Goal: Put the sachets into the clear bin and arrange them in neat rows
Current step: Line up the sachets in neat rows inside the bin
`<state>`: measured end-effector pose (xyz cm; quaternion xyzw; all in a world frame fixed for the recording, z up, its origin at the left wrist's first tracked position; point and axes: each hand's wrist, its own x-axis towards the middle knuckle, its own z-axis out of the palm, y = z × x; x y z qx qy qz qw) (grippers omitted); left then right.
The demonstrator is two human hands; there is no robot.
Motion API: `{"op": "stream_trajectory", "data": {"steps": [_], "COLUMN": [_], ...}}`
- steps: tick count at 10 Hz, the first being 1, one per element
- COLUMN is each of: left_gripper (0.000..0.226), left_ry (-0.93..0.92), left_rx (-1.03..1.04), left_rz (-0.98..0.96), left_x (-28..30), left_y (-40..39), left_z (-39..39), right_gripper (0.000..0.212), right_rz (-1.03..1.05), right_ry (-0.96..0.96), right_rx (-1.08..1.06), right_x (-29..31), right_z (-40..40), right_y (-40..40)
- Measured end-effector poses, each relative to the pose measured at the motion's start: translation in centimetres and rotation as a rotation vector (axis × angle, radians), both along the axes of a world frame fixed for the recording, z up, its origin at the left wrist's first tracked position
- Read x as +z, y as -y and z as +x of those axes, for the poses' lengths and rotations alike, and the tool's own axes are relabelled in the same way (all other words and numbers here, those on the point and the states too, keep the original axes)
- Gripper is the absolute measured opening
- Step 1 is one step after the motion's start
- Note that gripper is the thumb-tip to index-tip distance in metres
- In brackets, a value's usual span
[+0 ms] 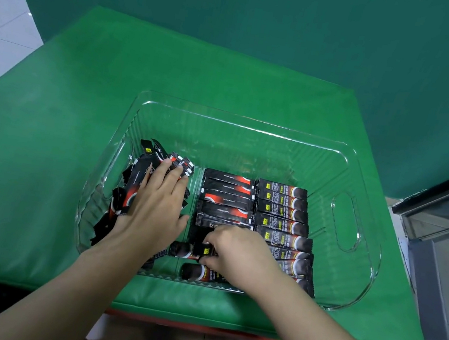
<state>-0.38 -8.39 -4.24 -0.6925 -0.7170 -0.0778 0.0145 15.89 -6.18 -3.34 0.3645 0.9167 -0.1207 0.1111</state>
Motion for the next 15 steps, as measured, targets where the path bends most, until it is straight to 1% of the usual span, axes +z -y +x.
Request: {"op": "stream_trajectory", "data": {"steps": [2, 4, 5, 7, 9, 10, 11, 12, 13, 14, 15], "left_gripper": [0.073, 0.073, 0.073, 0.072, 0.072, 0.072, 0.072, 0.072, 0.073, 0.075, 0.073], "left_ry": [0.007, -0.027, 0.020, 0.022, 0.062, 0.053, 0.057, 0.046, 0.045, -0.009, 0.015], "left_rx": [0.022, 0.013, 0.023, 0.004, 0.001, 0.002, 0.001, -0.005, 0.001, 0.001, 0.005], "left_rz": [-0.043, -0.047, -0.046, -0.033, -0.007, -0.006, 0.010, 0.007, 0.016, -0.025, -0.051], "left_x": [0.0, 0.2, 0.2, 0.0, -0.1, -0.1, -0.3, -0.3, -0.4, -0.6, -0.5], "left_y": [0.0, 0.0, 0.1, -0.1, 0.0, 0.0, 0.0, 0.1, -0.1, -0.1, -0.1], "left_z": [0.0, 0.1, 0.0, 0.1, 0.0, 0.0, -0.1, -0.1, -0.1, -0.4, -0.4], "right_gripper": [0.032, 0.034, 0.031, 0.025, 0.026, 0.026, 0.035, 0.035, 0.031, 0.035, 0.041], "right_rz": [0.001, 0.010, 0.014, 0.027, 0.050, 0.038, -0.013, -0.053, -0.053, -0.046, -0.047], "right_ry": [0.031, 0.025, 0.054, 0.098, 0.131, 0.110, 0.122, 0.171, 0.182, 0.164, 0.084], "right_rx": [-0.025, -0.046, -0.037, -0.047, -0.068, -0.059, -0.019, 0.024, 0.051, 0.056, 0.031], "right_x": [0.5, 0.7, 0.7, 1.0, 1.2, 1.5, 2.0, 2.2, 2.3, 2.2, 2.3], "right_z": [0.7, 0.6, 0.2, 0.0, 0.4, 0.7, 1.0, 1.0, 0.6, 0.2, 0.1], "right_y": [0.0, -0.1, 0.0, 0.1, 0.0, 0.0, -0.1, 0.0, 0.1, 0.1, 0.5]}}
